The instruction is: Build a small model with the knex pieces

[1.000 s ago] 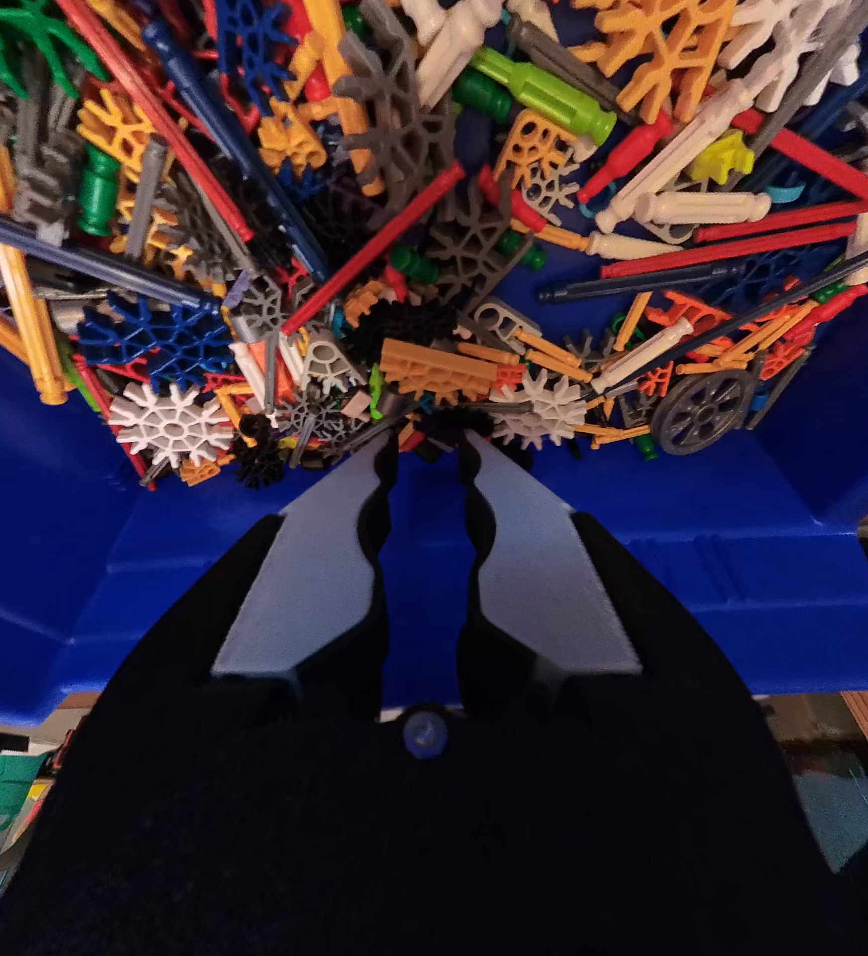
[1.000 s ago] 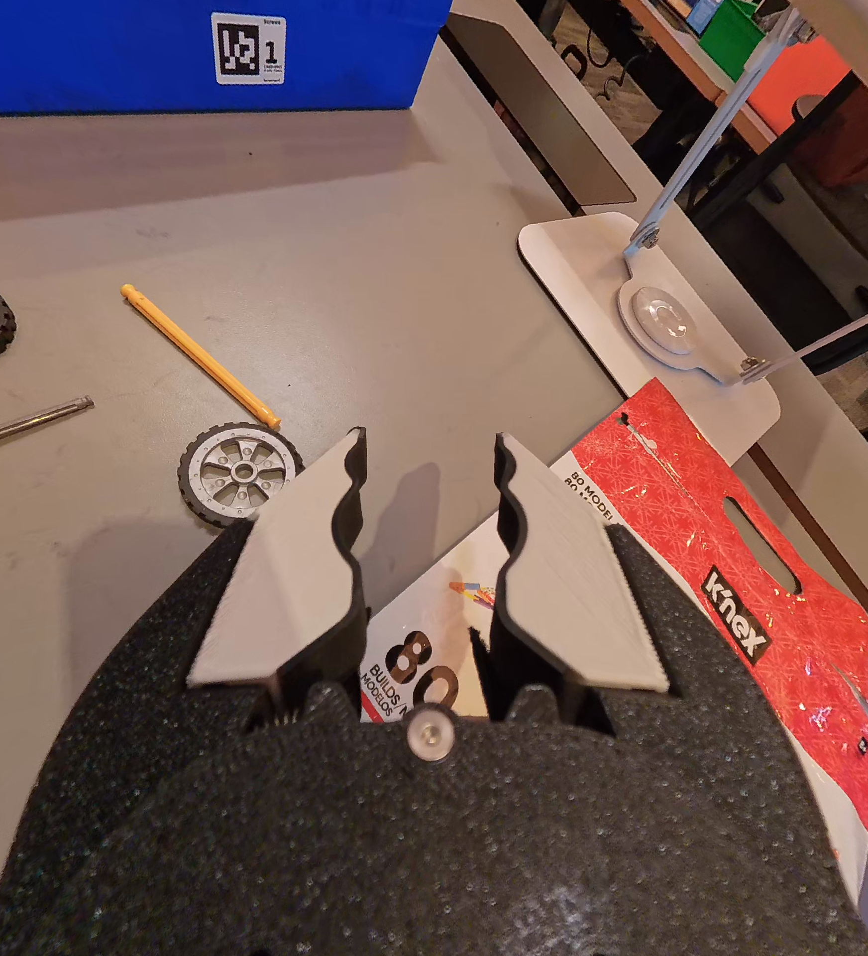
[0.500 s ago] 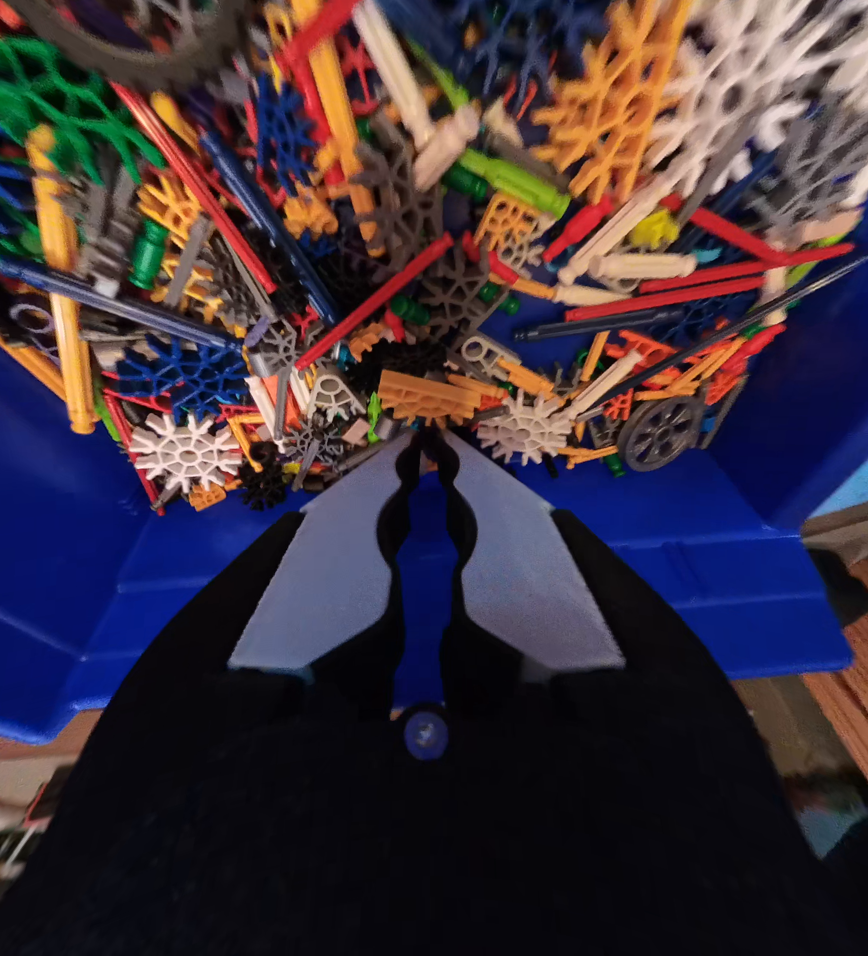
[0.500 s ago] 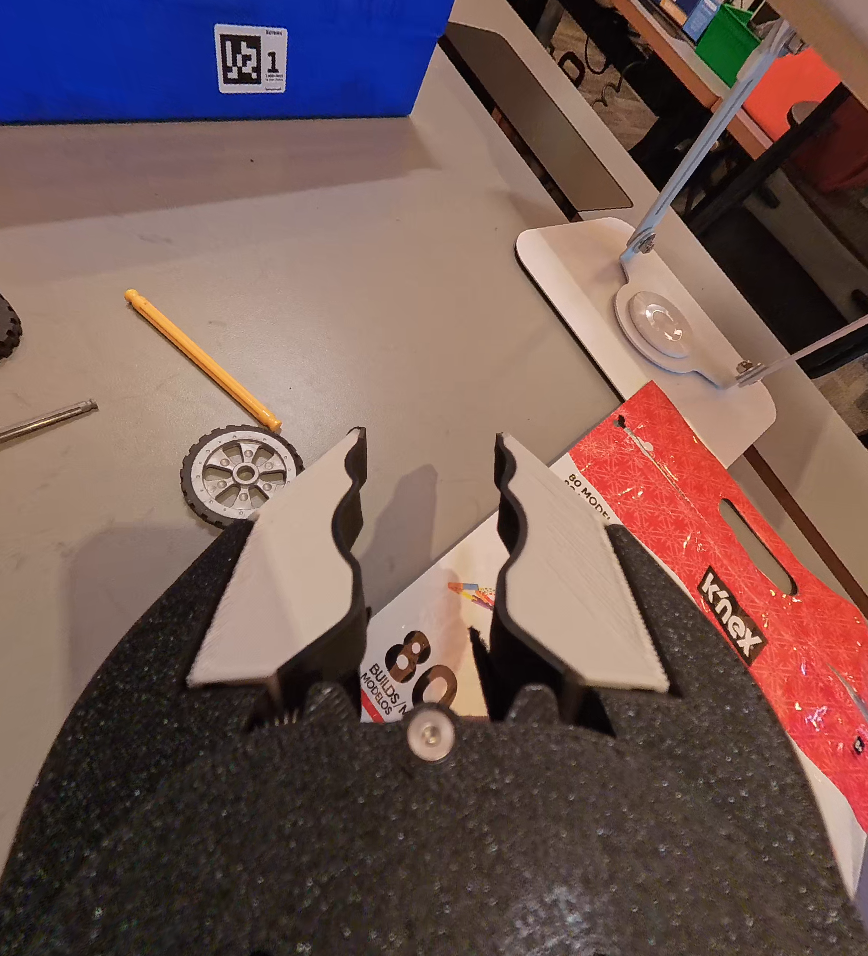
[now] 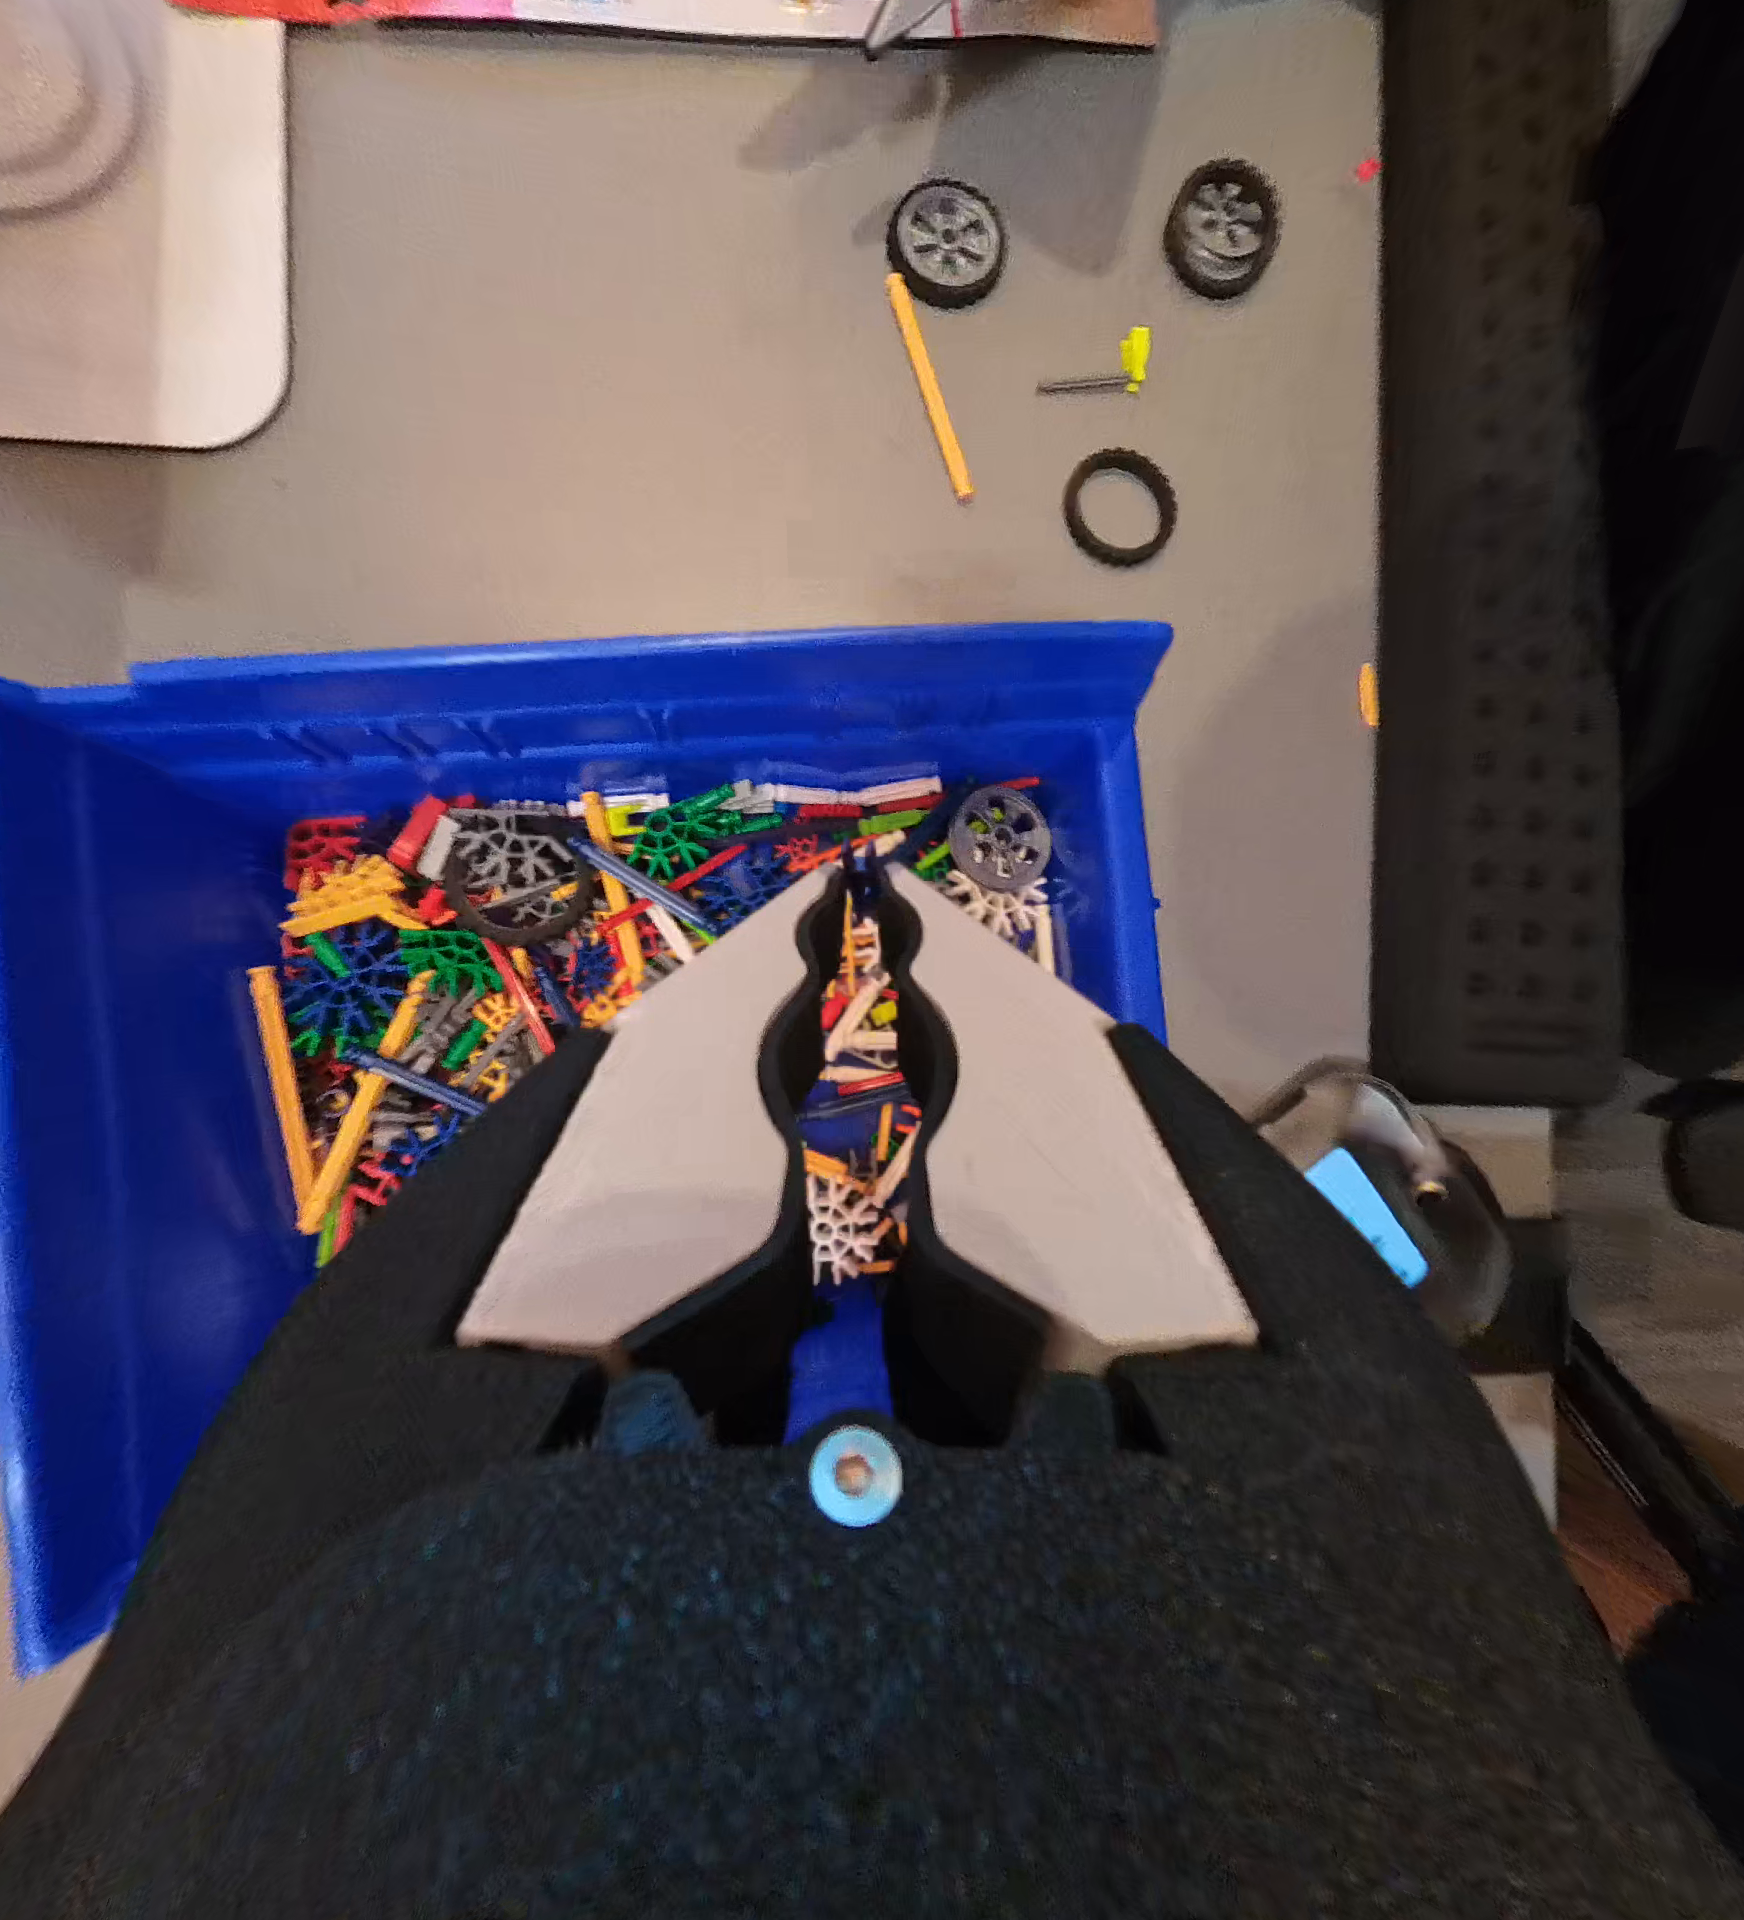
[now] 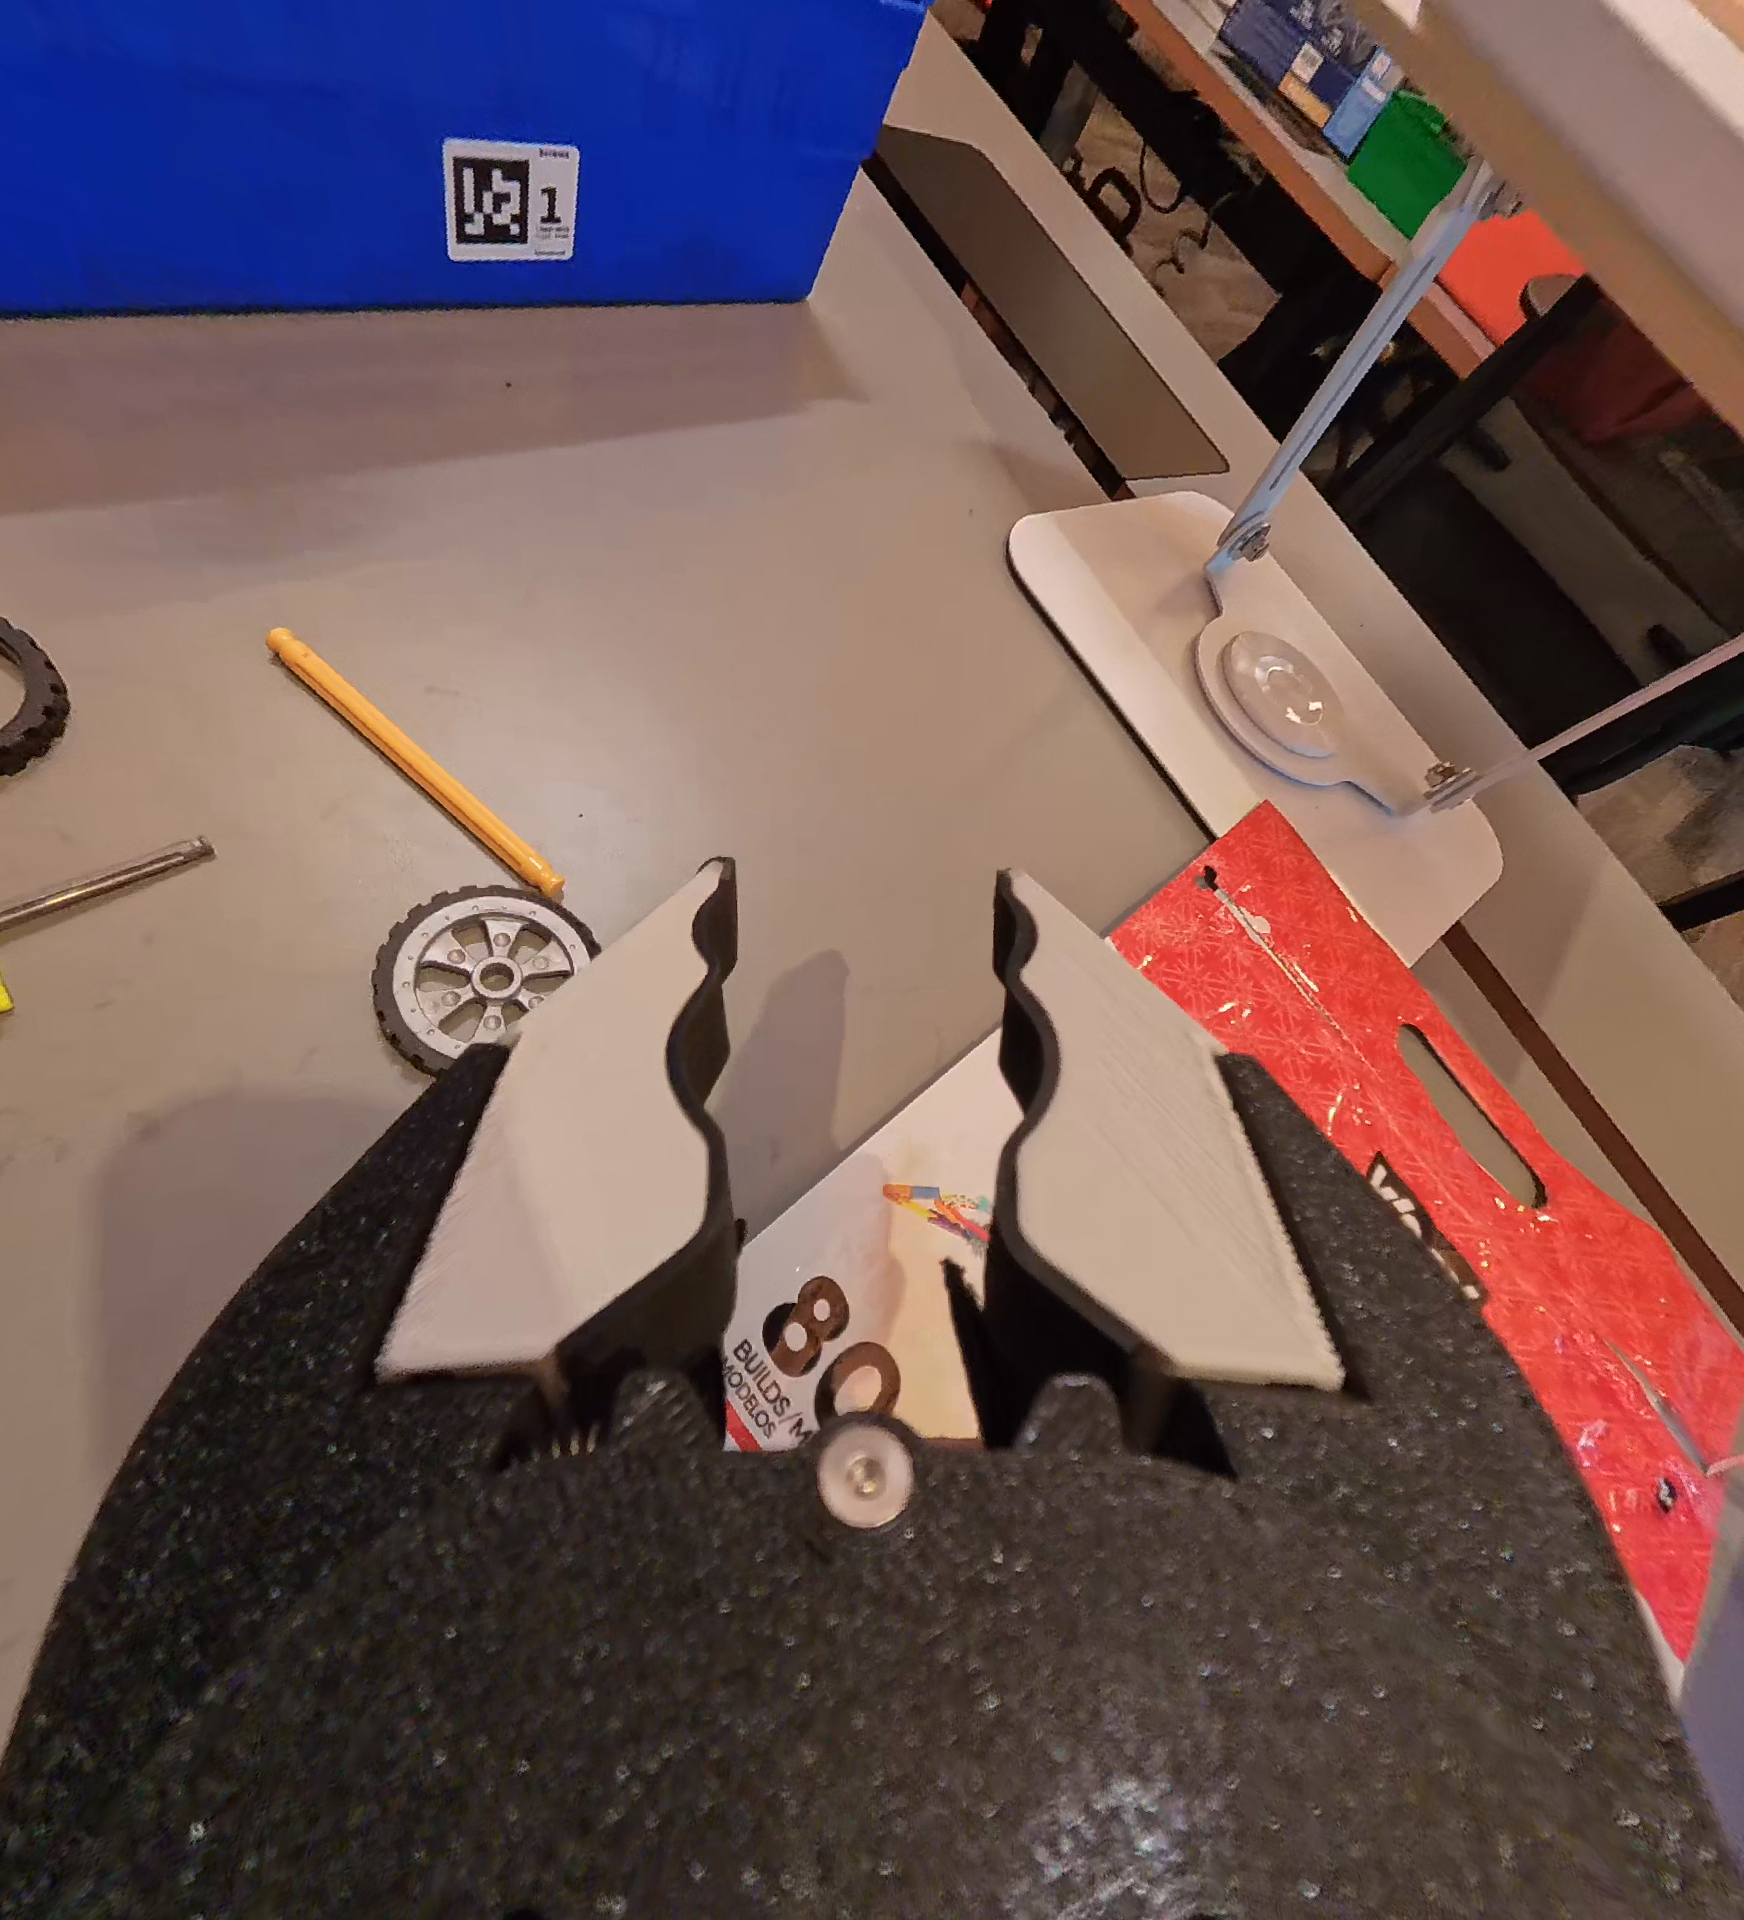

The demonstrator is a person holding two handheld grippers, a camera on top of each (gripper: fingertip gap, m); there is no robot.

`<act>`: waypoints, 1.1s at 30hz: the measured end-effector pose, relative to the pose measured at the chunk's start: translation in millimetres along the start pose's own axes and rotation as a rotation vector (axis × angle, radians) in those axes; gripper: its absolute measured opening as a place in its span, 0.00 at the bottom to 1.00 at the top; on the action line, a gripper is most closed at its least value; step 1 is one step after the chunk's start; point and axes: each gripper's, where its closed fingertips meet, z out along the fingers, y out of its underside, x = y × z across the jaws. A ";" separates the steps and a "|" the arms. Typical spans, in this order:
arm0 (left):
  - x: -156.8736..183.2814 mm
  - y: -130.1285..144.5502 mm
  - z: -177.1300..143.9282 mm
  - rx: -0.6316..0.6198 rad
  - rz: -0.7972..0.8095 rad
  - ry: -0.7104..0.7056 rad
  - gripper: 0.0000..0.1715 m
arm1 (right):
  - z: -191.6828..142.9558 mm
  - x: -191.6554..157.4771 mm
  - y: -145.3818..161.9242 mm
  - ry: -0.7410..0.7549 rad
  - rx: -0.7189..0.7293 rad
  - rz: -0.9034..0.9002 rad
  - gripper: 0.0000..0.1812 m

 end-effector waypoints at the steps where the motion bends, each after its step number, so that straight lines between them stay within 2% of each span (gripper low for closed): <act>1: 3.3 -3.6 0.5 -0.025 0.009 -0.041 0.02 | -0.9 0.4 -1.1 0.000 0.006 0.004 0.27; 7: 52.3 -22.7 13.2 -0.200 0.088 -0.289 0.02 | -0.3 -3.0 -3.1 -0.013 0.015 0.008 0.27; 9: 74.0 -11.8 18.9 -0.268 0.061 -0.343 0.02 | 0.1 -4.6 -2.9 -0.017 0.012 0.002 0.27; 13: 116.6 12.7 31.9 -0.273 -0.002 -0.355 0.02 | -1.4 -7.2 -7.9 -0.018 0.024 -0.007 0.27; 18: 151.6 33.1 81.6 -0.242 -0.020 -0.316 0.02 | 2.6 -10.0 -4.4 -0.027 0.006 -0.014 0.27; 22: 159.1 19.9 122.1 -0.166 0.021 -0.353 0.02 | 4.0 -11.0 -3.9 -0.029 0.002 -0.017 0.27; 24: 161.0 16.0 137.5 -0.165 0.052 -0.371 0.02 | 3.7 -11.0 -4.4 -0.028 0.004 -0.018 0.27; 33: 159.4 -0.8 178.1 -0.118 0.073 -0.379 0.03 | -0.3 -10.0 -8.4 -0.024 0.018 -0.020 0.27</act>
